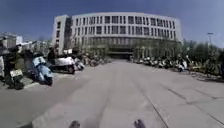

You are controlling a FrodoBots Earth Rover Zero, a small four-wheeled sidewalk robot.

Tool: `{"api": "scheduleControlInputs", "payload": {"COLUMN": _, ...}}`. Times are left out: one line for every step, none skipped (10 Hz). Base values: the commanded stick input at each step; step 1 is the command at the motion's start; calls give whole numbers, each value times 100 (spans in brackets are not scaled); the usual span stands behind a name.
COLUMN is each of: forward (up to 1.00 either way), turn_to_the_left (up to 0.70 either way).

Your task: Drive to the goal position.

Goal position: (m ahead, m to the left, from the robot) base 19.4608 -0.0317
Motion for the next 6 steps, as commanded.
{"api": "scheduleControlInputs", "payload": {"forward": 85, "turn_to_the_left": 0}}
{"api": "scheduleControlInputs", "payload": {"forward": 85, "turn_to_the_left": 0}}
{"api": "scheduleControlInputs", "payload": {"forward": 85, "turn_to_the_left": -28}}
{"api": "scheduleControlInputs", "payload": {"forward": 85, "turn_to_the_left": -32}}
{"api": "scheduleControlInputs", "payload": {"forward": 85, "turn_to_the_left": -34}}
{"api": "scheduleControlInputs", "payload": {"forward": 85, "turn_to_the_left": -34}}
